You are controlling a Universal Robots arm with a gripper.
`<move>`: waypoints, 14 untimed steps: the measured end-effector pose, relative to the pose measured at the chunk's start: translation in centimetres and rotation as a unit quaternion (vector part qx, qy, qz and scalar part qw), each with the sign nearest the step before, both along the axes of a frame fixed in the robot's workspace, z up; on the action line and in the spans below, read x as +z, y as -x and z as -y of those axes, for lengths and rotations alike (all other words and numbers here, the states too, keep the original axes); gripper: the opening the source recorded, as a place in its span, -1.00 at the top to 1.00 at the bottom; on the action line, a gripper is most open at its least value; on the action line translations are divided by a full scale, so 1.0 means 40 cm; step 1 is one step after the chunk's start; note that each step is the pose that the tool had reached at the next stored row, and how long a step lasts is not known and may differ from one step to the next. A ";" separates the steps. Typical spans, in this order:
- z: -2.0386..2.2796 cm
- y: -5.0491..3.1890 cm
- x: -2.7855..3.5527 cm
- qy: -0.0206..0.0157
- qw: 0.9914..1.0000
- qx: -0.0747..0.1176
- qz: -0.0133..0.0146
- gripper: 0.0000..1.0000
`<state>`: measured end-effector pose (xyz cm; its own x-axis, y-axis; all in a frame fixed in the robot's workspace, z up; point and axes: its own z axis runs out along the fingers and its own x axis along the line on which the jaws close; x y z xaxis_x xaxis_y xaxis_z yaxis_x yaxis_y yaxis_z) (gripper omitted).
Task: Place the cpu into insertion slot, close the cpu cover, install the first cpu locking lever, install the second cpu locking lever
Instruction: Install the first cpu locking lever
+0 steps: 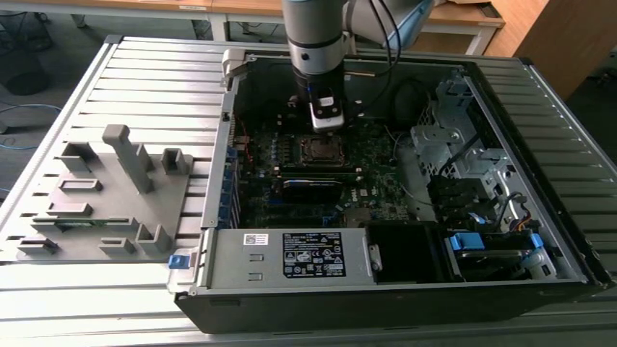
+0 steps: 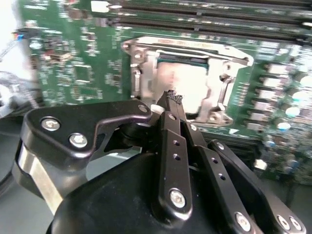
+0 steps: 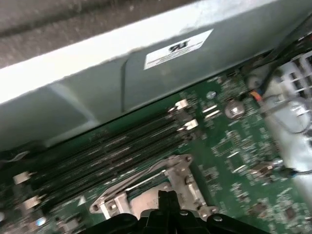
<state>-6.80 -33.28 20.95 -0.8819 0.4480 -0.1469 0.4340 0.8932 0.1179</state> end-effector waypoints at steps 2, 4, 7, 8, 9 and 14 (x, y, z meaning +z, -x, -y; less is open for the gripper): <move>0.000 -0.002 -0.001 0.000 1.000 0.000 -0.018 0.79; 0.000 -0.002 -0.001 0.000 1.000 0.000 -0.024 0.79; 0.000 -0.002 -0.001 0.000 1.000 0.000 -0.026 0.79; 0.000 -0.003 -0.001 0.000 1.000 0.000 -0.026 0.79; 0.000 -0.006 -0.002 0.000 1.000 0.000 -0.026 0.79; 0.000 -0.019 -0.003 0.005 0.999 0.005 -0.033 0.79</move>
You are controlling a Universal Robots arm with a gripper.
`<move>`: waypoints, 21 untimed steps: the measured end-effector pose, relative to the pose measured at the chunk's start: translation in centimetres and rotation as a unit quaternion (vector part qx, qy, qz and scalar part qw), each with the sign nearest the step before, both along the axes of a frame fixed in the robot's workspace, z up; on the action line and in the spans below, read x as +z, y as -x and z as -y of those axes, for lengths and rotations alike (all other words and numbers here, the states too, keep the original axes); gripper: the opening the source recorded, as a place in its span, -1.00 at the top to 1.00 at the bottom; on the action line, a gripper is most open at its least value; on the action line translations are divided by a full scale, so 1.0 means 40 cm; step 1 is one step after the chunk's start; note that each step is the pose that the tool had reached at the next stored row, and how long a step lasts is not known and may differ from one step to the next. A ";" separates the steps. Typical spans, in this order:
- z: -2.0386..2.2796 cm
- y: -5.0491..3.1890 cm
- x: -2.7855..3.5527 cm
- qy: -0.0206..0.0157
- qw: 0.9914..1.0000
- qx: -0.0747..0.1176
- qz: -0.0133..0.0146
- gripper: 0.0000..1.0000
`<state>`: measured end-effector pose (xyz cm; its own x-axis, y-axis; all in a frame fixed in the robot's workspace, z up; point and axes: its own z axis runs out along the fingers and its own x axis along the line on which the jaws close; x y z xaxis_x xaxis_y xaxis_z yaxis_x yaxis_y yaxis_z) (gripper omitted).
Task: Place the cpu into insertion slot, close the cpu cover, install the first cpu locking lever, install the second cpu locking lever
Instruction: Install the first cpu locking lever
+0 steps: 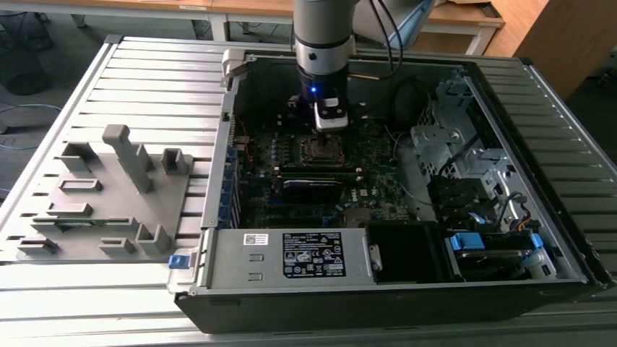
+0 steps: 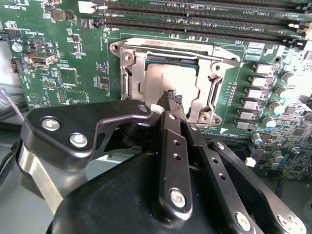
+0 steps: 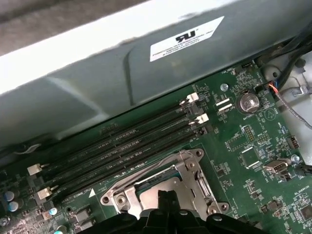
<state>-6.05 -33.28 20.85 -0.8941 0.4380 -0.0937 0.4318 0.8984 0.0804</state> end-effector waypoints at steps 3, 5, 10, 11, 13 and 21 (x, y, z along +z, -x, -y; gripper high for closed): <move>0.000 -0.008 -0.001 0.007 1.000 0.001 -0.012 0.79; 0.000 -0.014 -0.002 0.013 1.000 0.001 -0.021 0.79; 0.000 -0.032 -0.002 0.014 1.000 0.005 -0.027 0.79; 0.000 -0.035 -0.002 0.014 1.000 0.008 -0.027 0.79; 0.000 -0.037 -0.002 0.015 0.999 0.016 -0.027 0.79; 0.000 -0.038 -0.003 0.018 0.996 0.078 -0.026 0.79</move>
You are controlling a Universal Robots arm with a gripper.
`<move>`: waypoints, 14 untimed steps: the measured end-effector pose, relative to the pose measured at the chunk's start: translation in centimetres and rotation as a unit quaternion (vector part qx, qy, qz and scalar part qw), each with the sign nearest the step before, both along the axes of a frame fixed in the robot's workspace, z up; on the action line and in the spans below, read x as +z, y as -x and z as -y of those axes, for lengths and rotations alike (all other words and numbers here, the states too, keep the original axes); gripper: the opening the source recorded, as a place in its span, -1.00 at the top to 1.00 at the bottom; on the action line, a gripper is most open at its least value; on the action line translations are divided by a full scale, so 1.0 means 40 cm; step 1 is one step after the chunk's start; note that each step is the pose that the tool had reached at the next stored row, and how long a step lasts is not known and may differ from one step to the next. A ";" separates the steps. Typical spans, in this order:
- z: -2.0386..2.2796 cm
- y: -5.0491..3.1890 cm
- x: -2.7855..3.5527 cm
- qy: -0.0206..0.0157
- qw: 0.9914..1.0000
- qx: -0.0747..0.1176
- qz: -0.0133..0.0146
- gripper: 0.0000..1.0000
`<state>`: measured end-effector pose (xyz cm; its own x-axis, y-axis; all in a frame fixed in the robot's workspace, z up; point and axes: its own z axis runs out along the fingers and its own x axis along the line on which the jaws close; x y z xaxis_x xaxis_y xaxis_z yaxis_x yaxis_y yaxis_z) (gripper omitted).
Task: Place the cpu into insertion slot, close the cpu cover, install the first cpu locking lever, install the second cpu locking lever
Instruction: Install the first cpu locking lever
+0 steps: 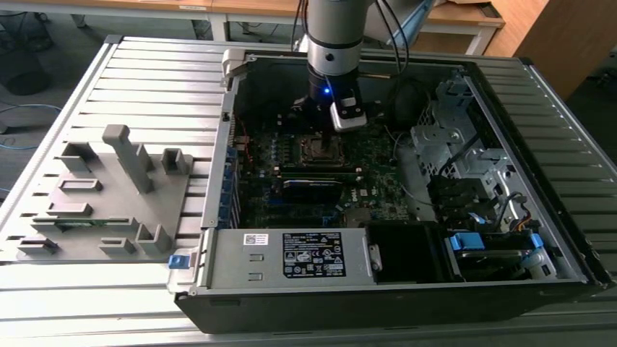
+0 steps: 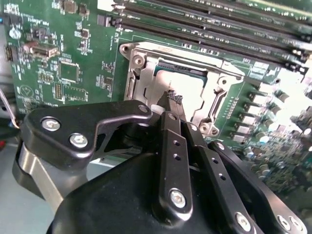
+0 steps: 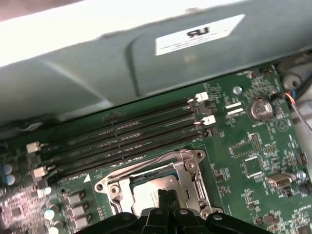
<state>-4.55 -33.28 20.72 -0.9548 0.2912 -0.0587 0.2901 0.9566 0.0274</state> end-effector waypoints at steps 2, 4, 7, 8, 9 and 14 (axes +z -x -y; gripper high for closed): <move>0.000 0.000 0.000 0.002 1.000 0.015 0.000 0.79; 0.000 0.000 0.000 0.003 0.999 0.032 0.000 0.79; 0.000 0.000 -0.001 0.003 0.999 0.050 0.000 0.79; 0.000 0.000 -0.001 0.003 0.999 0.051 0.000 0.79; 0.000 0.000 -0.001 0.003 0.999 0.051 0.000 0.79; 0.000 -0.001 -0.002 0.002 0.999 0.051 -0.017 0.79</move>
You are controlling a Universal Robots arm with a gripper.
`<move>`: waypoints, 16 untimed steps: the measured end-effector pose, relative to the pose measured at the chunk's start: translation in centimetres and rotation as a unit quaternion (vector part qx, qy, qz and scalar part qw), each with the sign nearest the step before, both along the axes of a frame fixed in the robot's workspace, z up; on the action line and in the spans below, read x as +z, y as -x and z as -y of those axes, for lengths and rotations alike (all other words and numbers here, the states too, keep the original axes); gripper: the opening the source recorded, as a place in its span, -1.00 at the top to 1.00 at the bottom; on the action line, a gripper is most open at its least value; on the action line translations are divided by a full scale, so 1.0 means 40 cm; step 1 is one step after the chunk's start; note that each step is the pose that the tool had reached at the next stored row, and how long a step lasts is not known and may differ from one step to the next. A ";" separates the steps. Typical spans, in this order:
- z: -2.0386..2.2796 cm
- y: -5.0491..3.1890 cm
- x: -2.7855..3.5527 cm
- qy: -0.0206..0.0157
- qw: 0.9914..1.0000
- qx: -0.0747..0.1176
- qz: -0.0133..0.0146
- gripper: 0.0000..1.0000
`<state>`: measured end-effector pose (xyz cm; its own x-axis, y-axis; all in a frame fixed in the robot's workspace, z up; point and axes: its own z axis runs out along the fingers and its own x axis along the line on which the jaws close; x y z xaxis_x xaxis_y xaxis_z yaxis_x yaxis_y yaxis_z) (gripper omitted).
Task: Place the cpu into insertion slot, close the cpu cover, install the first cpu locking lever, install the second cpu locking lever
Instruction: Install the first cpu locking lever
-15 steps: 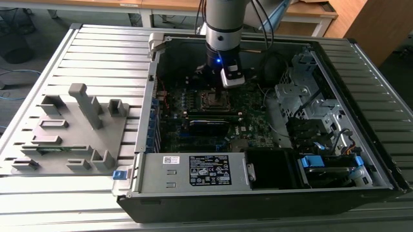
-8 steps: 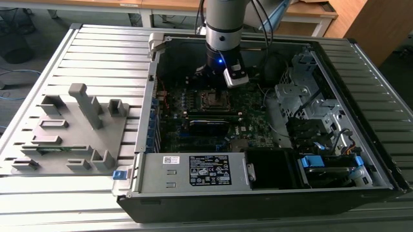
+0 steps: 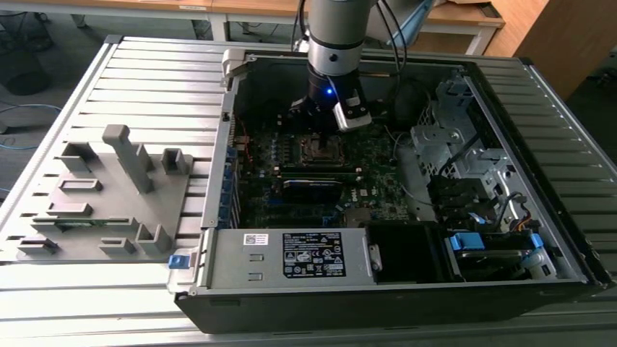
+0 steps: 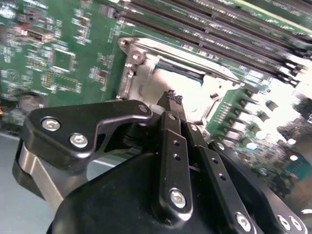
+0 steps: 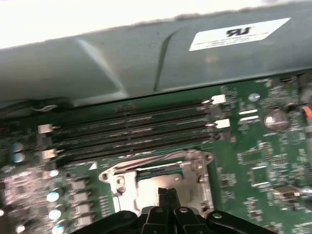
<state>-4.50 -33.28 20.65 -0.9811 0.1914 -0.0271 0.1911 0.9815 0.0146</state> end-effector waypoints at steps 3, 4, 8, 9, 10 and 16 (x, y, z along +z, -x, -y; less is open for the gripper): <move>0.000 0.000 0.000 0.000 1.000 0.000 -0.001 0.79; 0.000 0.000 0.000 0.000 1.000 0.000 -0.001 0.79; 0.000 0.000 0.000 0.000 1.000 0.022 -0.001 0.79; 0.000 0.000 0.000 0.000 1.000 0.031 -0.001 0.79; 0.000 0.000 0.000 0.000 0.999 0.040 -0.001 0.79; 0.000 0.000 0.005 0.000 0.998 0.059 -0.001 0.79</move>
